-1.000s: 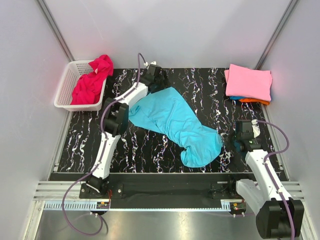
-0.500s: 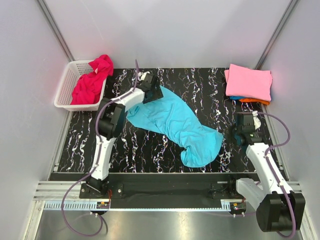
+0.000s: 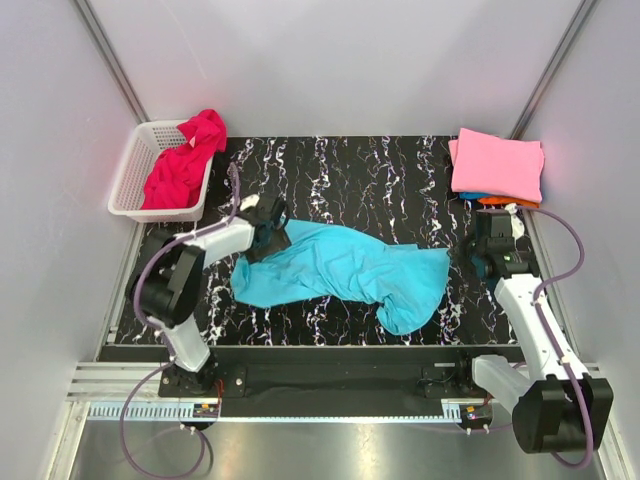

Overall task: Fold and stack the t-shirts
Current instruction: Flatten the tshirt out

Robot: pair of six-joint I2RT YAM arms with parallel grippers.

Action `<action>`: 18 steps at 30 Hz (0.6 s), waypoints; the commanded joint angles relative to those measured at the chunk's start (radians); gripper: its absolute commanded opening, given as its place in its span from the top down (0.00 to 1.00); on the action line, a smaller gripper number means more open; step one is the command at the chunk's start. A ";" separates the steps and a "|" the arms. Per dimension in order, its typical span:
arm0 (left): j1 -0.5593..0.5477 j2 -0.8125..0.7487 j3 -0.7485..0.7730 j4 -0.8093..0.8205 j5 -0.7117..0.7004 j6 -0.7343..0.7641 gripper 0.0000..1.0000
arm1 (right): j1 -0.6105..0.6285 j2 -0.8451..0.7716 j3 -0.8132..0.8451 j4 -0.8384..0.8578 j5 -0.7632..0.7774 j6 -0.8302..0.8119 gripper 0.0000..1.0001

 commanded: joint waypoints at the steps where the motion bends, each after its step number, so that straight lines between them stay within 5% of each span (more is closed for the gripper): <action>1: -0.009 -0.108 -0.149 -0.106 -0.044 -0.095 0.27 | -0.009 0.020 0.065 0.017 0.020 -0.046 1.00; 7: -0.021 -0.377 -0.309 -0.126 -0.059 -0.123 0.30 | -0.014 0.055 0.128 0.022 0.014 -0.086 1.00; 13: -0.021 -0.596 -0.260 -0.196 -0.078 -0.080 0.27 | -0.014 0.040 0.237 0.011 -0.029 -0.134 1.00; 18: -0.016 -0.615 -0.194 -0.209 -0.091 -0.063 0.23 | -0.012 0.067 0.306 -0.001 -0.077 -0.155 1.00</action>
